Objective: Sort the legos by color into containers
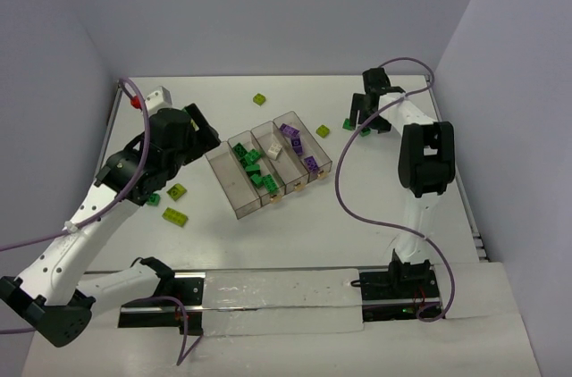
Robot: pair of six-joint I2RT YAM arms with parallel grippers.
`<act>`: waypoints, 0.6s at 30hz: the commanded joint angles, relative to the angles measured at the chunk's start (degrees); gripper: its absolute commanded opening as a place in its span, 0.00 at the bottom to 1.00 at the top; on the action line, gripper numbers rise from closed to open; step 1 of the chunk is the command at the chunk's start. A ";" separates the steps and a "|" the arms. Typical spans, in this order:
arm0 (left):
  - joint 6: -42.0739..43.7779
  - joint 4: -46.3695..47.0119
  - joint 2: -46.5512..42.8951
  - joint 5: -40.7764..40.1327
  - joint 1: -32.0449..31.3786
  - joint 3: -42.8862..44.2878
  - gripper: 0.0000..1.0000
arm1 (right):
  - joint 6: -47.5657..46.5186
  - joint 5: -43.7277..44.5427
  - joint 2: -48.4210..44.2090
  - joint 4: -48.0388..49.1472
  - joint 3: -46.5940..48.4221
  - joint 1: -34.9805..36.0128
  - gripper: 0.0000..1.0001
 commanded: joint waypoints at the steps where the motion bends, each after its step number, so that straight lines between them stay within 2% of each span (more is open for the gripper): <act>1: 0.70 0.71 0.30 0.13 0.33 2.04 0.92 | -6.14 -2.92 3.04 -1.30 5.08 -0.81 0.86; 12: 0.52 0.42 1.22 0.46 0.42 2.28 0.92 | -13.92 -3.98 6.09 -1.17 6.77 -1.51 0.85; 18: 0.70 0.25 2.07 0.61 0.42 2.98 0.92 | -13.64 -5.96 7.15 -0.07 7.29 -1.60 0.79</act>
